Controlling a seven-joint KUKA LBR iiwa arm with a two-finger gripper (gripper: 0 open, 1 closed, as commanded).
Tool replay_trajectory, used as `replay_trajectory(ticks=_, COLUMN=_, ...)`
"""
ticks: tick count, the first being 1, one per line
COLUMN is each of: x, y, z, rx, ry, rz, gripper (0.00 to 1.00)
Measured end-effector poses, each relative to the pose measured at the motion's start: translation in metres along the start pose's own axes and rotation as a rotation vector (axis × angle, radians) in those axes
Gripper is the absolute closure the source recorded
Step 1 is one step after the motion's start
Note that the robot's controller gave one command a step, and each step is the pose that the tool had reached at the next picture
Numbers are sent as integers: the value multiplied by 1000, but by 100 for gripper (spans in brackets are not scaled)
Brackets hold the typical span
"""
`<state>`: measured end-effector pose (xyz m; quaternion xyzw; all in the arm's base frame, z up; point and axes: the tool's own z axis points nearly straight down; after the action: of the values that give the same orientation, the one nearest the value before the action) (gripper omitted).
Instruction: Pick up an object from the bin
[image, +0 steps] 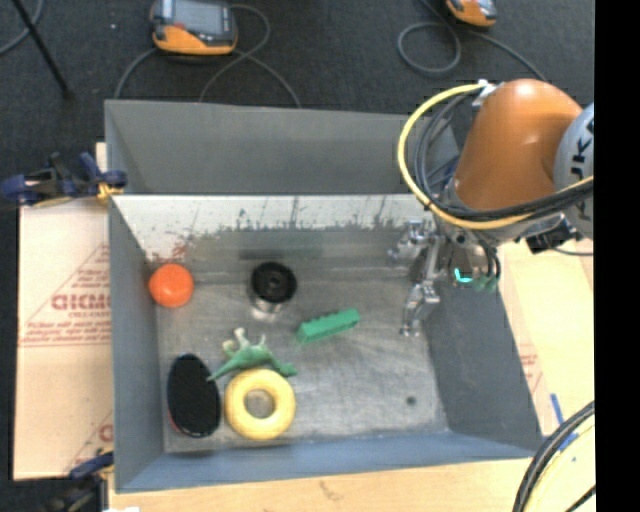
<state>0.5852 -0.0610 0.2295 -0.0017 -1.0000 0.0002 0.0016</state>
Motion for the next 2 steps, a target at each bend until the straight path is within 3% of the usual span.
replay_trajectory(ticks=1, x=-1, y=0, z=-5, rx=1, ry=-8, rz=-1, gripper=0)
replay_trajectory(ticks=2, x=3, y=13, z=31, rx=2, ry=-17, rz=6, gripper=0)
